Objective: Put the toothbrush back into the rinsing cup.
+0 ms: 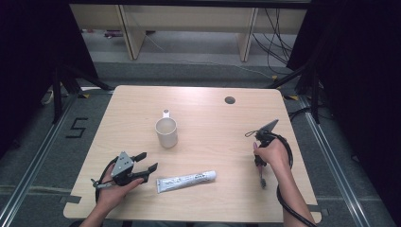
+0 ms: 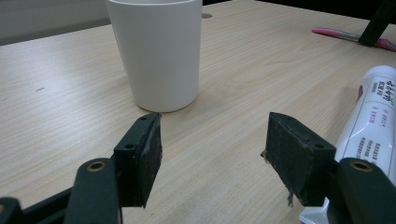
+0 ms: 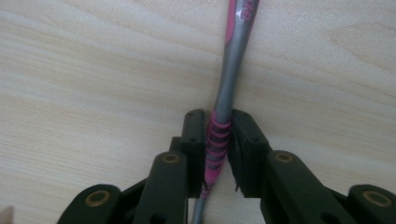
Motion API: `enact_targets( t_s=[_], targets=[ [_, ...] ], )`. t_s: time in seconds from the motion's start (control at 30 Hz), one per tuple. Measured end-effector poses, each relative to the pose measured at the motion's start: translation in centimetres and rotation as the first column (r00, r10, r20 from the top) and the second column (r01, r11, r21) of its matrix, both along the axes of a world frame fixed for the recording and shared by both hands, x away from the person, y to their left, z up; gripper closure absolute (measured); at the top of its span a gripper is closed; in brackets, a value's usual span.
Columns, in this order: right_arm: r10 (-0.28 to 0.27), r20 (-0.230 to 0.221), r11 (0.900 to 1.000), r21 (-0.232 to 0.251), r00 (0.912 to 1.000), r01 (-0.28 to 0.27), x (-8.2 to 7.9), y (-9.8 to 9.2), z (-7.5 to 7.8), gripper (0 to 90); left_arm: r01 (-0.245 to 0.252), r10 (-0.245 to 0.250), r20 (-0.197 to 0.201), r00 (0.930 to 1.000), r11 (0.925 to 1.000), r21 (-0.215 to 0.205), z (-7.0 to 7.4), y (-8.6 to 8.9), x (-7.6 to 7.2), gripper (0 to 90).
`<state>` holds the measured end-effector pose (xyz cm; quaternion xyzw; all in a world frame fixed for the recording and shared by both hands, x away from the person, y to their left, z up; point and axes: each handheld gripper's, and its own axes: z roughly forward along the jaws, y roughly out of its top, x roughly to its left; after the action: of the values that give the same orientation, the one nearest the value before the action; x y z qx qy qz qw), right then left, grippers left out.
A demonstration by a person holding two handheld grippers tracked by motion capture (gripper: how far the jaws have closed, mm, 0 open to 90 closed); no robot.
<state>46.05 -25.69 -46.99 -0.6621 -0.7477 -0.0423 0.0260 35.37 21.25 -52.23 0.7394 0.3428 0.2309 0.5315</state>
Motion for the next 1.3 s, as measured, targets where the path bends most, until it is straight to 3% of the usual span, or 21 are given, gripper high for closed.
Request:
enact_targets(
  t_s=[0.17,0.2,0.47,0.53,0.6,0.67,0.7,0.73,0.77,0.9,0.93,1.0,1.03,1.07,1.1,1.13,1.17,1.2,1.23,1.27,1.3],
  targets=[
    [0.02,0.015,1.0,-0.01,0.9997,-0.02,-0.2,0.4,-0.1,78.6,0.001,-0.001,0.0,1.0,1.0,-0.001,0.0,0.0,0.0,36.0],
    [0.104,0.008,0.995,-0.009,0.9945,-0.104,-0.2,0.0,0.1,78.8,0.0,0.0,0.001,1.0,1.0,-0.002,0.0,0.0,0.0,36.0],
    [0.205,0.041,0.978,-0.044,0.978,-0.203,-0.7,0.2,0.6,79.0,0.006,-0.006,0.001,1.0,1.0,-0.001,0.0,0.0,0.0,35.9],
    [0.277,0.051,0.96,-0.054,0.9595,-0.274,-0.9,0.3,1.0,79.0,0.008,-0.008,0.001,1.0,1.0,0.0,0.0,0.0,0.0,35.9],
    [0.287,0.057,0.957,-0.05,0.9561,-0.285,-1.0,0.4,1.1,79.0,0.008,-0.008,0.001,1.0,1.0,0.0,0.0,0.0,0.0,35.9],
    [0.359,0.066,0.933,-0.038,0.9309,-0.358,-1.2,0.5,1.4,79.0,0.008,-0.008,0.001,1.0,1.0,0.001,0.0,0.0,0.0,35.9],
    [0.359,0.066,0.933,-0.038,0.9309,-0.358,-1.2,0.5,1.4,79.0,0.009,-0.009,0.0,1.0,1.0,0.001,0.0,0.0,0.0,35.9],
    [0.409,0.072,0.913,-0.035,0.9099,-0.407,-1.2,0.6,1.6,79.0,0.01,-0.01,-0.001,1.0,1.0,0.001,0.0,0.0,0.0,35.9],
    [0.411,0.06,0.911,-0.027,0.9094,-0.411,-1.2,0.7,1.7,79.0,0.009,-0.009,0.0,1.0,1.0,-0.001,0.0,0.0,0.0,35.9],
    [0.497,0.067,0.868,-0.025,0.8654,-0.496,-1.1,0.9,2.0,79.0,0.003,-0.003,-0.005,1.0,1.0,0.006,0.1,0.0,-0.1,35.9],
    [0.497,0.067,0.868,-0.025,0.8654,-0.496,-1.1,0.9,2.0,79.0,0.003,-0.003,-0.005,1.0,1.0,0.006,0.1,0.0,-0.1,35.9],
    [0.547,0.065,0.837,-0.025,0.8345,-0.547,-1.1,1.1,2.2,79.0,0.005,-0.005,-0.003,1.0,1.0,0.0,0.0,0.0,0.0,35.9],
    [0.558,0.074,0.83,-0.038,0.8268,-0.556,-1.2,1.3,2.4,79.1,0.003,-0.003,-0.006,1.0,1.0,0.005,0.1,0.1,-0.1,35.9],
    [0.592,0.103,0.806,-0.076,0.7993,-0.587,-1.1,1.3,2.5,79.1,0.003,-0.003,-0.006,1.0,1.0,0.006,0.1,0.1,0.0,35.9],
    [0.592,0.103,0.806,-0.076,0.7993,-0.587,-1.1,1.3,2.5,79.1,0.003,-0.003,-0.006,1.0,1.0,0.006,0.1,0.1,0.0,35.9],
    [0.685,0.119,0.729,-0.12,0.7191,-0.674,-1.2,1.5,2.5,79.0,0.005,-0.005,-0.006,1.0,1.0,0.004,0.1,0.1,0.0,35.8],
    [0.685,0.119,0.729,-0.12,0.7191,-0.674,-1.2,1.5,2.5,79.0,0.005,-0.005,-0.006,1.0,1.0,0.004,0.1,0.1,0.0,35.9],
    [0.732,0.137,0.68,-0.082,0.6672,-0.729,-1.6,1.8,2.5,79.1,0.004,-0.004,-0.005,1.0,1.0,0.003,0.0,0.0,-0.1,35.8],
    [0.732,0.137,0.68,-0.082,0.6672,-0.729,-1.6,1.8,2.5,79.1,0.004,-0.004,-0.005,1.0,1.0,0.003,0.0,0.0,-0.1,35.9],
    [0.763,0.155,0.644,-0.094,0.6273,-0.76,-1.9,2.2,2.9,79.1,0.004,-0.004,-0.006,1.0,1.0,0.003,0.0,0.0,0.0,35.9],
    [0.763,0.155,0.644,-0.094,0.6273,-0.76,-1.9,2.2,2.9,79.1,0.004,-0.004,-0.006,1.0,1.0,0.003,0.0,0.0,0.0,35.9]
  ],
)
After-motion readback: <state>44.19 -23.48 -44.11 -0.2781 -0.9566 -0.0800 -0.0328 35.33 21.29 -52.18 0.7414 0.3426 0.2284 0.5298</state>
